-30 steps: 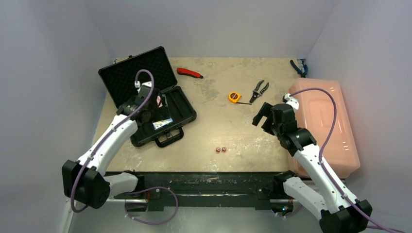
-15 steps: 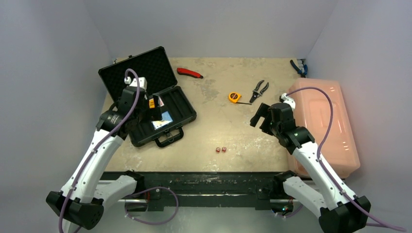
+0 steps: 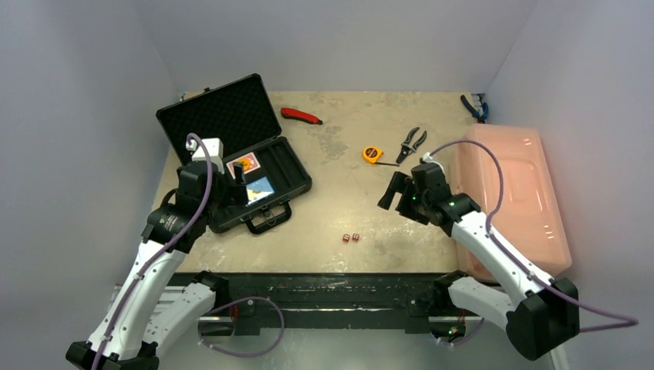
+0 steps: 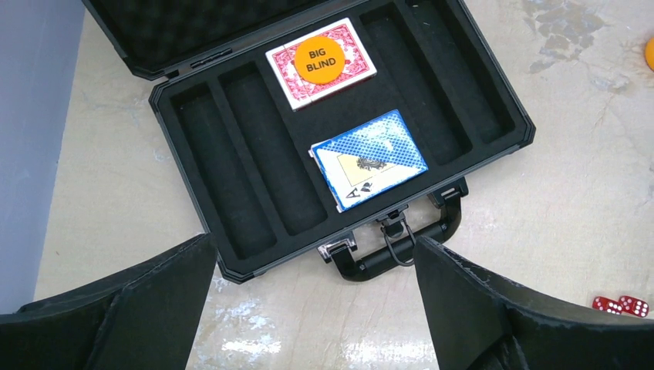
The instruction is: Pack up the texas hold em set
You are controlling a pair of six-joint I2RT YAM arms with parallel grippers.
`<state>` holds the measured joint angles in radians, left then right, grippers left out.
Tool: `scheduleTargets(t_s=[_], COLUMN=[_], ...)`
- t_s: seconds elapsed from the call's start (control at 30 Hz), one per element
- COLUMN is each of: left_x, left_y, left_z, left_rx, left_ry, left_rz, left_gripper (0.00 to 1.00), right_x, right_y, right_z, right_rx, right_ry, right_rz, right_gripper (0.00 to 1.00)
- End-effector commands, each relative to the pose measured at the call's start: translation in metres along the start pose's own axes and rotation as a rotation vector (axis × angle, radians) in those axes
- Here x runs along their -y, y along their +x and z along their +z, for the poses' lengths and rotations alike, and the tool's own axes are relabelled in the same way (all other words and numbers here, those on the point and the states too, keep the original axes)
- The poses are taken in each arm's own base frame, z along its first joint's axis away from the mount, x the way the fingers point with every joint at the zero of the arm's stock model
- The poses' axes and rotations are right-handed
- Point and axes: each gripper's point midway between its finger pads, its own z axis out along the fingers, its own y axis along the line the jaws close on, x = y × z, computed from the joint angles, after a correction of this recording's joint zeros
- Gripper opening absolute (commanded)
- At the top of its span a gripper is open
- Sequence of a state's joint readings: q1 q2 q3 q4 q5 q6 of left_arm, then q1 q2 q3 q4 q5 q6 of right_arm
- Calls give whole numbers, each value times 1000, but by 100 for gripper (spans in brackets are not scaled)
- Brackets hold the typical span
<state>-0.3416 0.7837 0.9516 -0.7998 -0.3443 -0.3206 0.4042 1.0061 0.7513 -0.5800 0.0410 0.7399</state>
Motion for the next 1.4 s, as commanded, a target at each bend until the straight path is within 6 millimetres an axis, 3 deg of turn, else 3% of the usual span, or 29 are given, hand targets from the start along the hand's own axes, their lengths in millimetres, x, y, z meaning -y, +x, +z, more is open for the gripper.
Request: scheduleTargets(t_s=[0.0, 0.3, 0.67, 1.07, 1.37], left_x=[11, 11, 9, 10, 11], left_y=[-11, -7, -5, -4, -3], left_z=[-1, 3, 5, 6, 6], left_rx=[28, 2, -12, -16, -20], left_ry=[62, 47, 36, 39, 46], left_rz=[18, 17, 27, 36, 40], left_gripper=[100, 100, 99, 98, 98], right_x=[-20, -26, -38, -47, -53], right_y=[14, 48, 78, 86, 96], right_z=[9, 20, 35, 51, 61], right_rx=[-33, -85, -137, -149, -171], right_ry=[-5, 53, 97, 127, 129], right_rz=[-16, -17, -81, -137, -170], right_gripper=[95, 94, 84, 63, 57])
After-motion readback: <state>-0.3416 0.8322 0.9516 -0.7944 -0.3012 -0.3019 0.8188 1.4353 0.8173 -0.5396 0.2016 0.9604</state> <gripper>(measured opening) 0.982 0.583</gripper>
